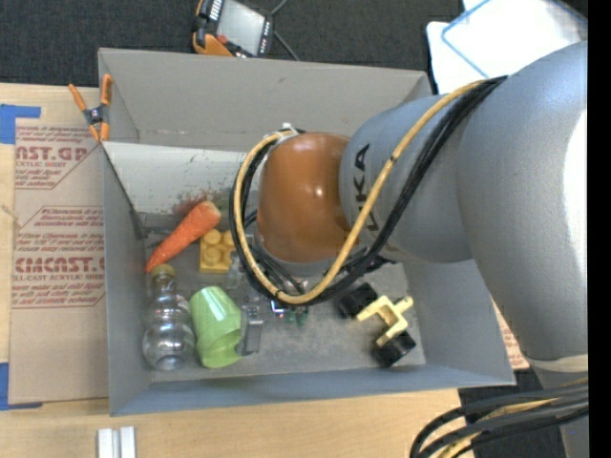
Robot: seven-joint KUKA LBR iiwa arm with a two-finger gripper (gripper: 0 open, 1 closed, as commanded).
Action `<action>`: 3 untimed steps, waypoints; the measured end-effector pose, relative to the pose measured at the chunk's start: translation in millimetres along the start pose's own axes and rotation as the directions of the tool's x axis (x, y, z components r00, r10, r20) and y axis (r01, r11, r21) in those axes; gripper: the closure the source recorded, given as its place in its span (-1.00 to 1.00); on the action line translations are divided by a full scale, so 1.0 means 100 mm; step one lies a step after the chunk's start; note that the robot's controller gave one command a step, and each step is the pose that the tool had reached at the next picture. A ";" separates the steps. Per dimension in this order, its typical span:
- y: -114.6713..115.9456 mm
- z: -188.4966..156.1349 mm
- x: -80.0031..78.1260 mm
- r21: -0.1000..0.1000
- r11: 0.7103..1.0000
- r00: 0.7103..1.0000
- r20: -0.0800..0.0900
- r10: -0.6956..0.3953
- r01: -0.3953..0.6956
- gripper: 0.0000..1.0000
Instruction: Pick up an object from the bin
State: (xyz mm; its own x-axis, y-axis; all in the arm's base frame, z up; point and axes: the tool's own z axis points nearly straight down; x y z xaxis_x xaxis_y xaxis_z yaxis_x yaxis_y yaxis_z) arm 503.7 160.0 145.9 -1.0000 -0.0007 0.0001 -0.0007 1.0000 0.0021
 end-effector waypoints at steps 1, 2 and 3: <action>0.00 0.00 0.00 0.000 1.000 1.000 0.000 0.000 0.000 -1.00; 0.60 0.46 0.19 -0.012 0.976 0.976 0.017 0.216 -0.216 -1.00; 0.26 0.41 0.08 0.000 0.982 0.982 0.005 0.190 -0.190 -1.00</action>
Offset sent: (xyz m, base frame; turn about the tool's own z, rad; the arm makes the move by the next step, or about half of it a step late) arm -0.0238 0.0566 -0.0495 0.2224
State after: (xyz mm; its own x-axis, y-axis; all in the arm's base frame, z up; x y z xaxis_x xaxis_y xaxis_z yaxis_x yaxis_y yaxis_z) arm 495.2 185.6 104.6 -0.9820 0.1888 -0.0041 0.1888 0.9820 0.0020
